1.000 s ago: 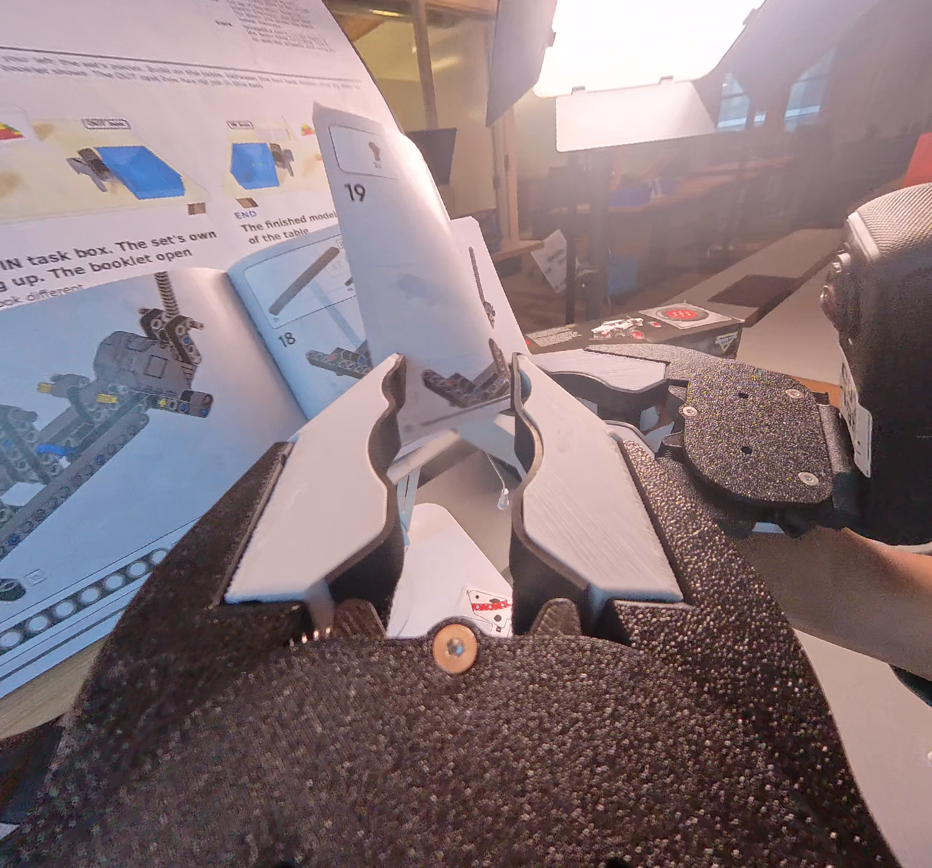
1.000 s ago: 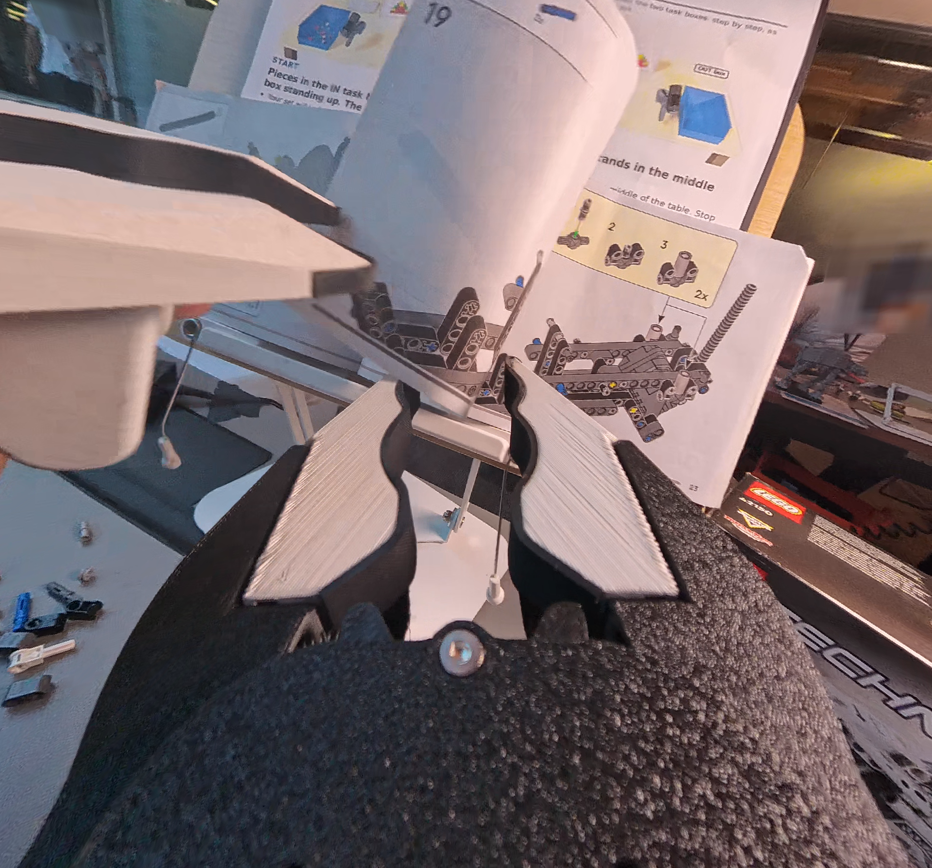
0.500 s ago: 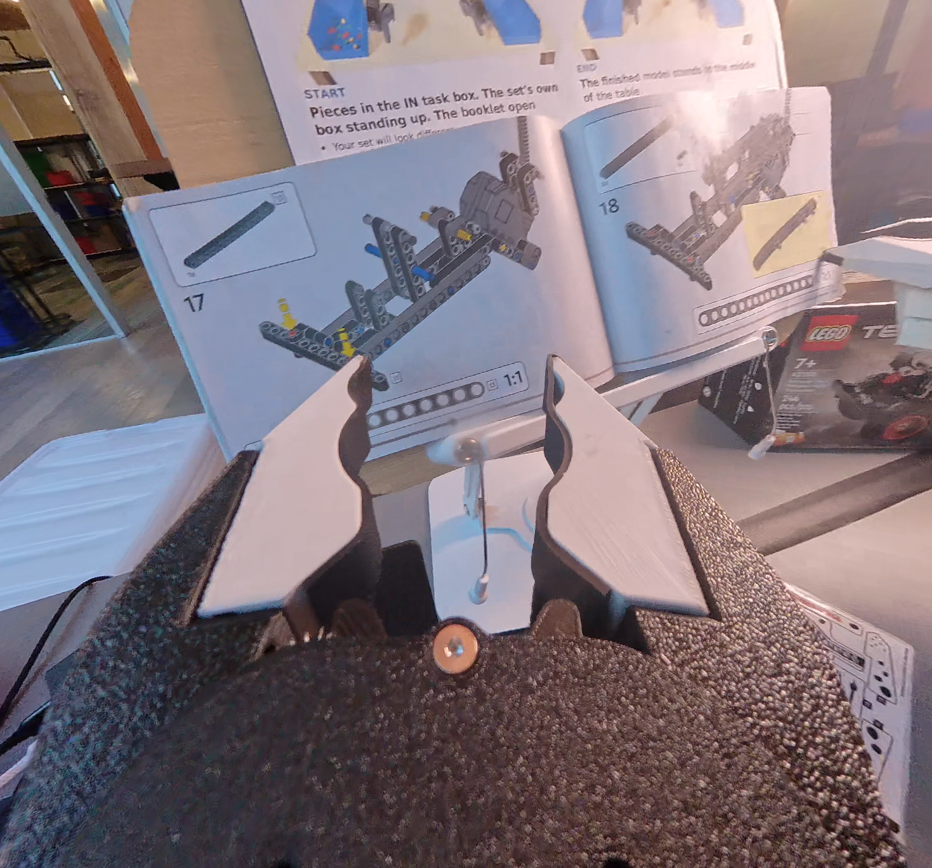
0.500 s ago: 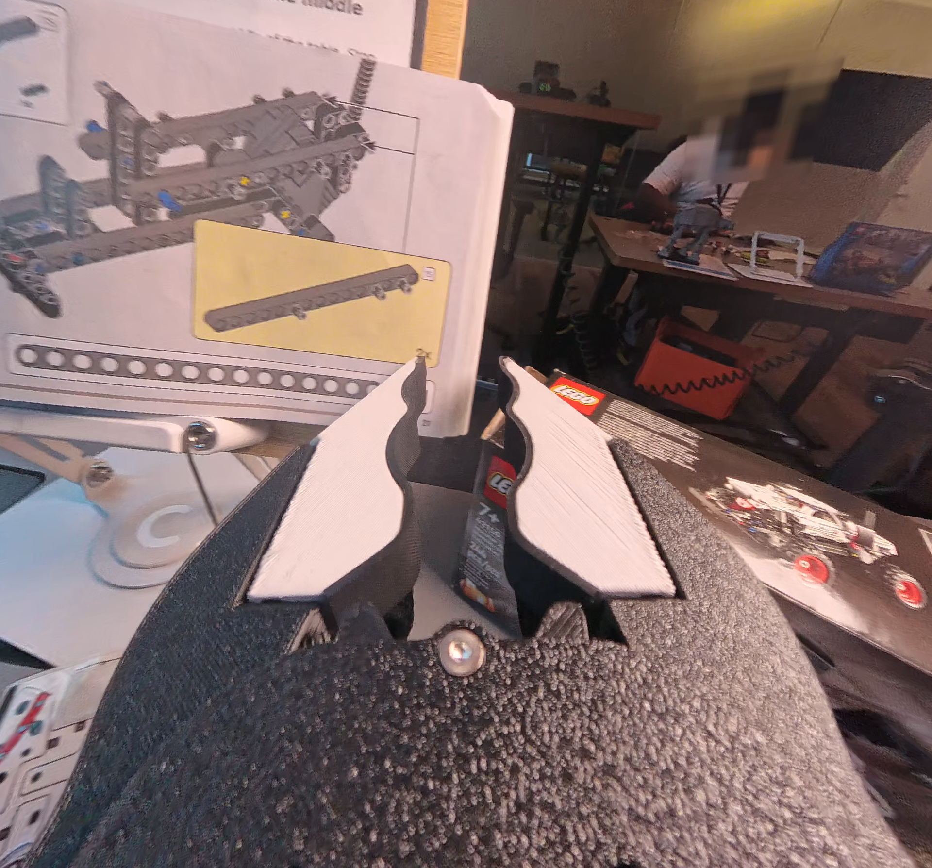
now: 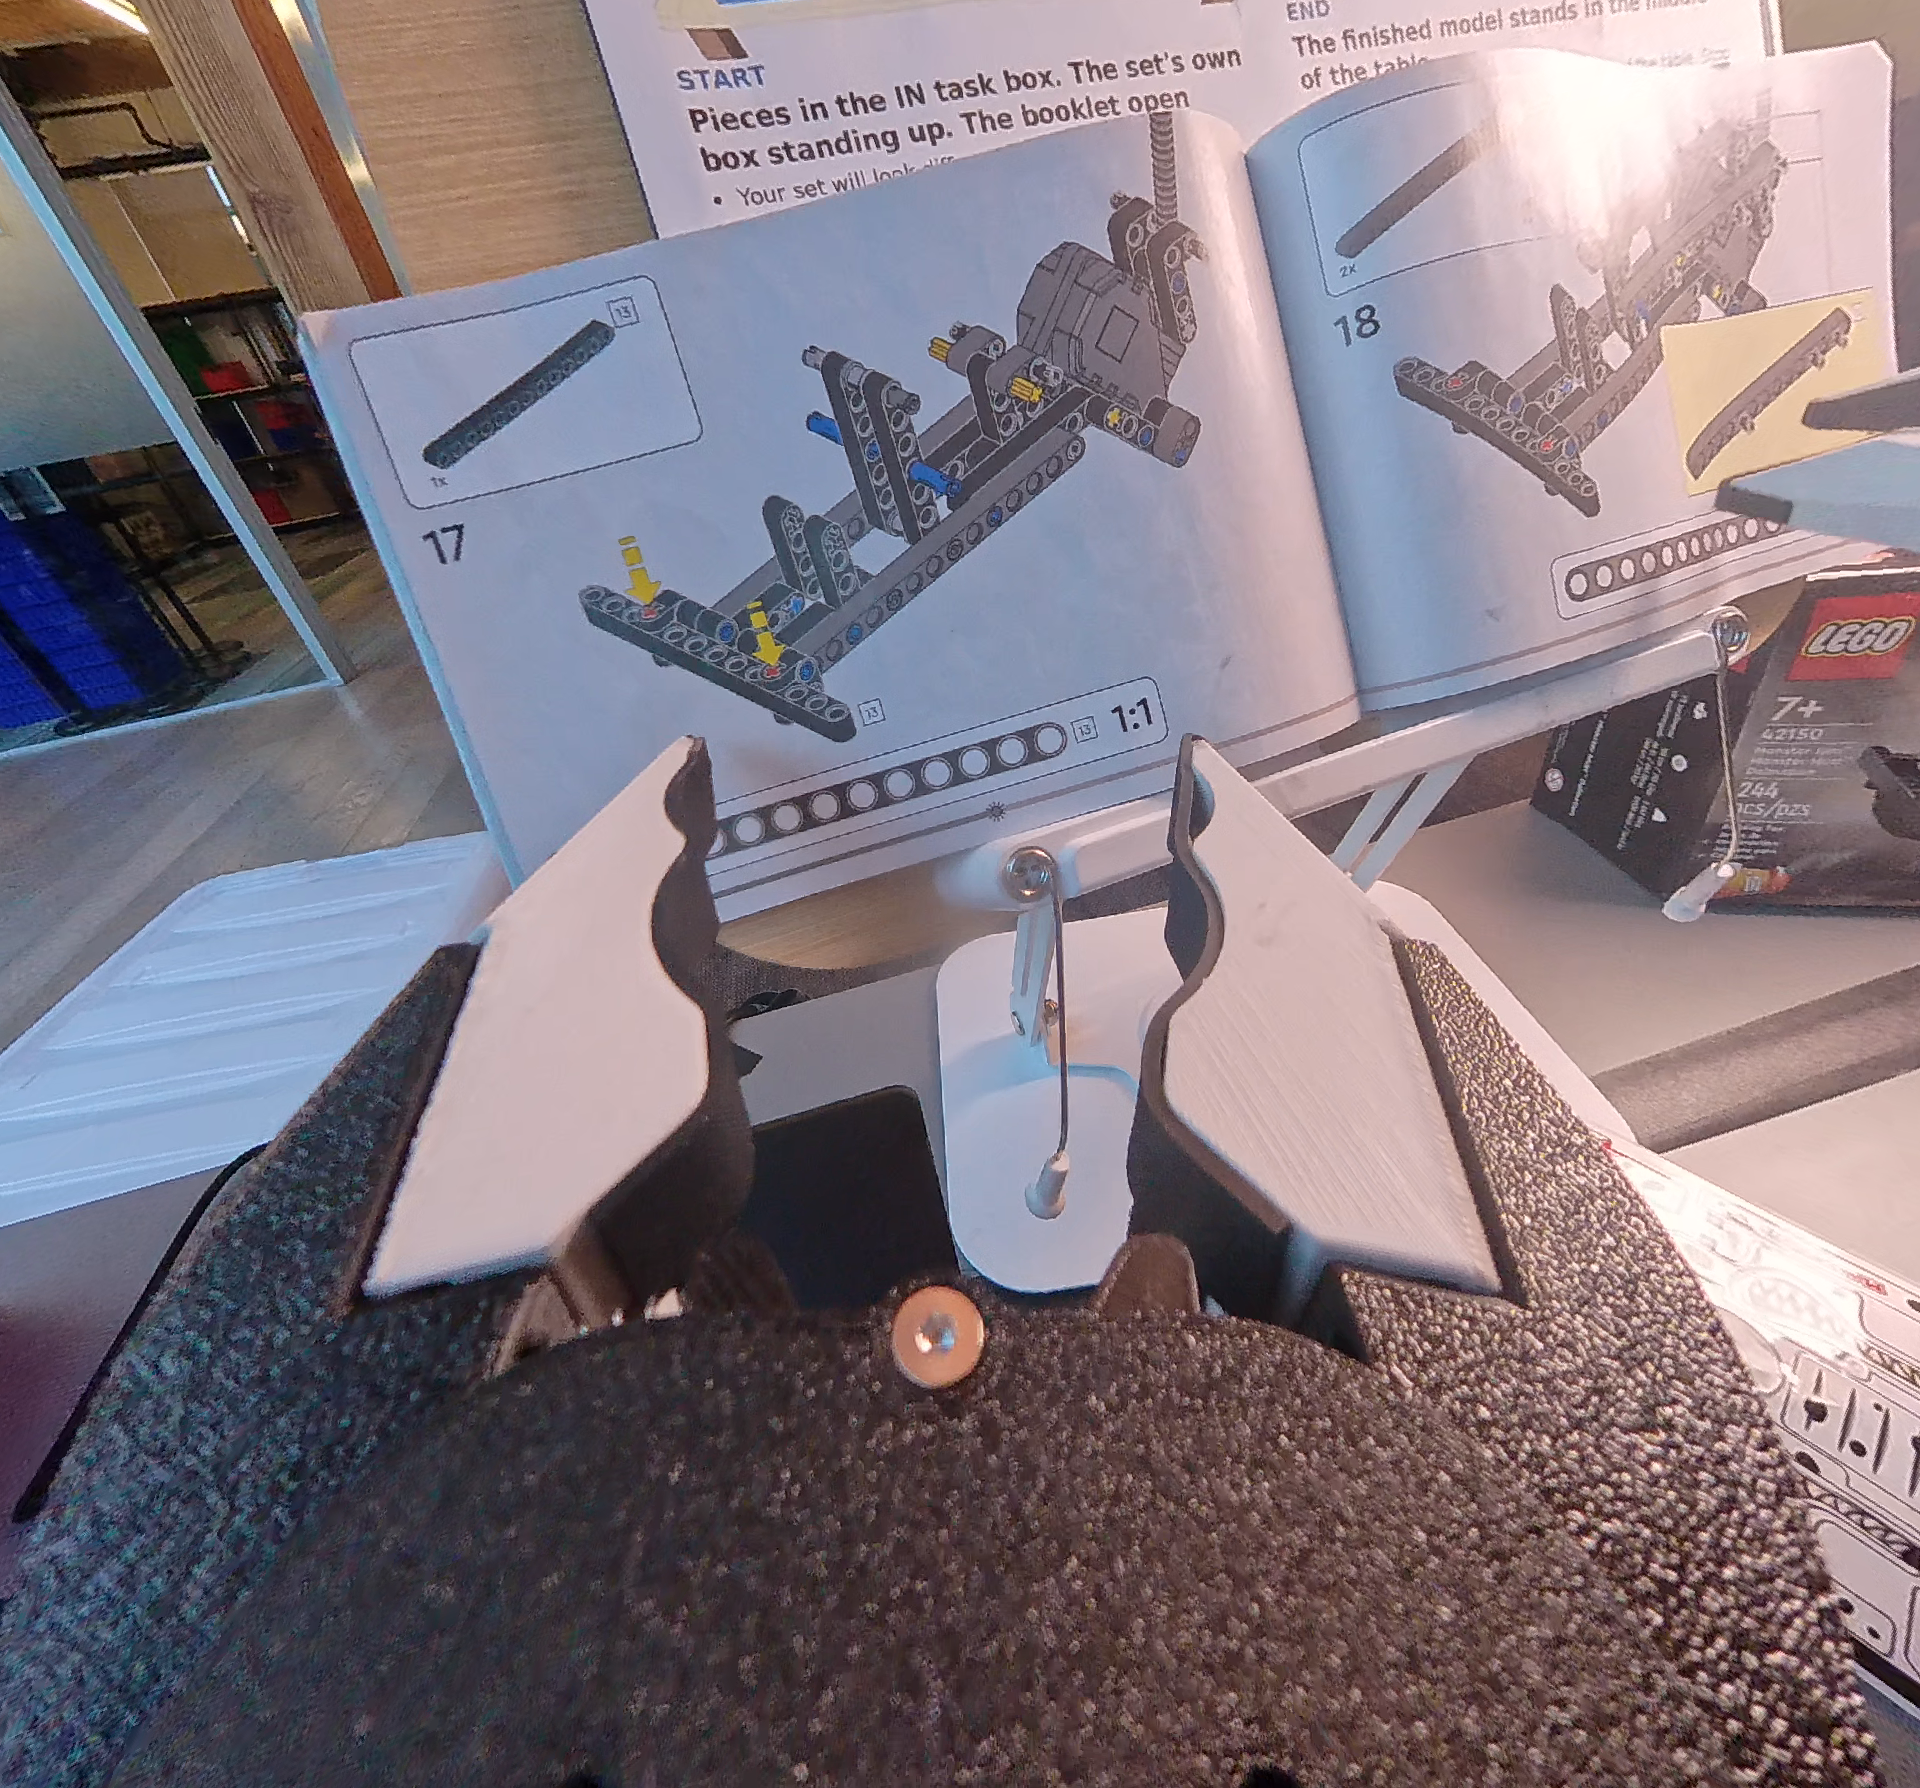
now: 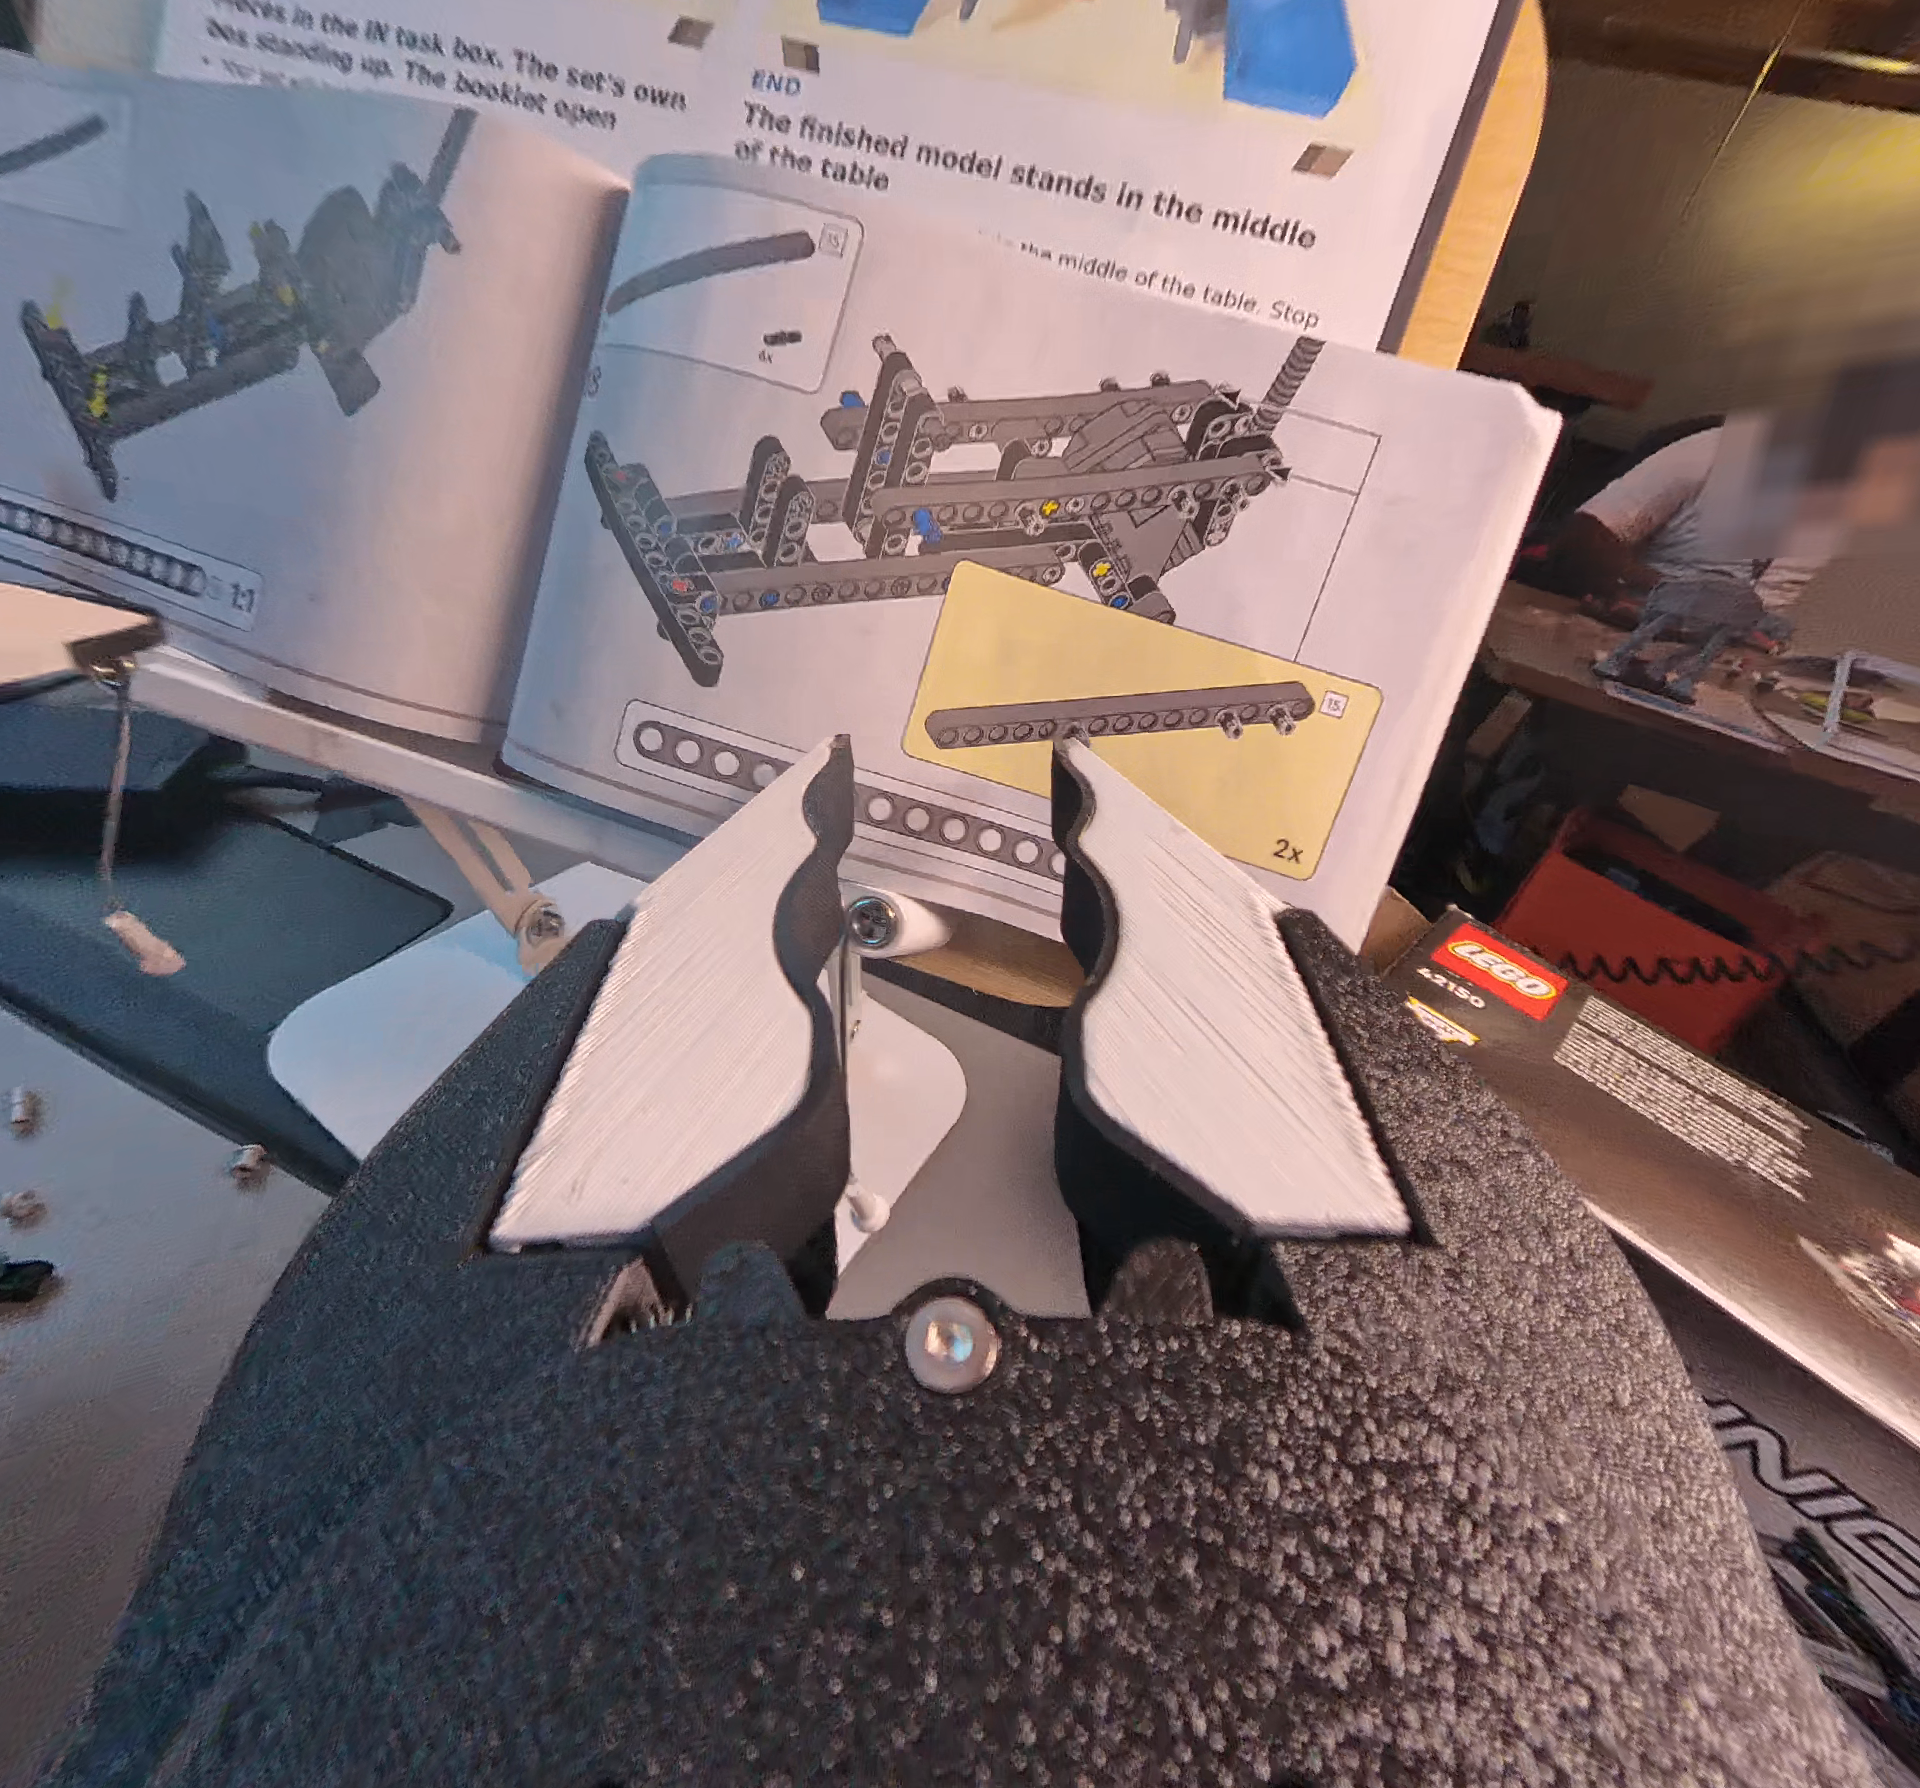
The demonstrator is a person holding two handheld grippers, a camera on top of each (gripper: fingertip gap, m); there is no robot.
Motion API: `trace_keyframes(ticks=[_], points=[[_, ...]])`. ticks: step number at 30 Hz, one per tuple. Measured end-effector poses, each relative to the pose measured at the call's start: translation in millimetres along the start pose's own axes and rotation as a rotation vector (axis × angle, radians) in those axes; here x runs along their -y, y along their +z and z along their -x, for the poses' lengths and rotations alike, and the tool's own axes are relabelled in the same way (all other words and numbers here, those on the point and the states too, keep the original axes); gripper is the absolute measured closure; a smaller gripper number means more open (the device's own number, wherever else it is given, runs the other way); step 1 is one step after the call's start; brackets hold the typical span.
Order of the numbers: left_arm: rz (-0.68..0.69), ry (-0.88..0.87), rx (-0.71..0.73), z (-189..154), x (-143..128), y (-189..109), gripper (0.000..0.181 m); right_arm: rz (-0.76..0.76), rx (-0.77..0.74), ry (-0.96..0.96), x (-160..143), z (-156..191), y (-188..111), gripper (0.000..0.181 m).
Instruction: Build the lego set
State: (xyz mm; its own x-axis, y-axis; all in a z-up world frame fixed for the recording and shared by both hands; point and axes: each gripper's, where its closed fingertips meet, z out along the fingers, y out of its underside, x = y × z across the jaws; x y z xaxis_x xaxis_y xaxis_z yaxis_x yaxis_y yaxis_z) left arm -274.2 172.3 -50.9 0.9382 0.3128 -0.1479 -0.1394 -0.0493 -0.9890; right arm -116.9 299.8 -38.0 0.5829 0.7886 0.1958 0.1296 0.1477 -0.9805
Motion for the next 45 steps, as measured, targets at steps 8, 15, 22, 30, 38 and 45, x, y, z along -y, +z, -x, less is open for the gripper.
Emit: trace_keyframes(ticks=[8,15,22,30,38,45], points=[[0.007,-0.021,0.010,11.1,-2.2,2.6,0.091,0.074,-0.072,-0.028,-22.5,-19.5,4.9,0.124],[0.013,-0.019,0.016,8.2,-8.1,7.0,0.094,0.095,-0.085,-0.025,-30.5,-30.6,-0.2,0.120],[0.006,-0.002,0.042,14.7,-11.9,8.7,0.121,0.101,-0.086,-0.029,-35.6,-33.9,-1.2,0.124],[0.002,0.025,0.058,19.8,-12.9,8.1,0.146,0.111,-0.090,-0.043,-36.9,-32.7,-0.2,0.125],[-0.048,0.003,0.054,19.7,-2.9,4.8,0.118,0.110,-0.090,-0.059,-35.9,-30.5,-1.3,0.125],[-0.082,-0.014,0.039,17.4,3.1,12.8,0.076,0.095,-0.084,-0.050,-32.5,-26.8,0.1,0.125]])
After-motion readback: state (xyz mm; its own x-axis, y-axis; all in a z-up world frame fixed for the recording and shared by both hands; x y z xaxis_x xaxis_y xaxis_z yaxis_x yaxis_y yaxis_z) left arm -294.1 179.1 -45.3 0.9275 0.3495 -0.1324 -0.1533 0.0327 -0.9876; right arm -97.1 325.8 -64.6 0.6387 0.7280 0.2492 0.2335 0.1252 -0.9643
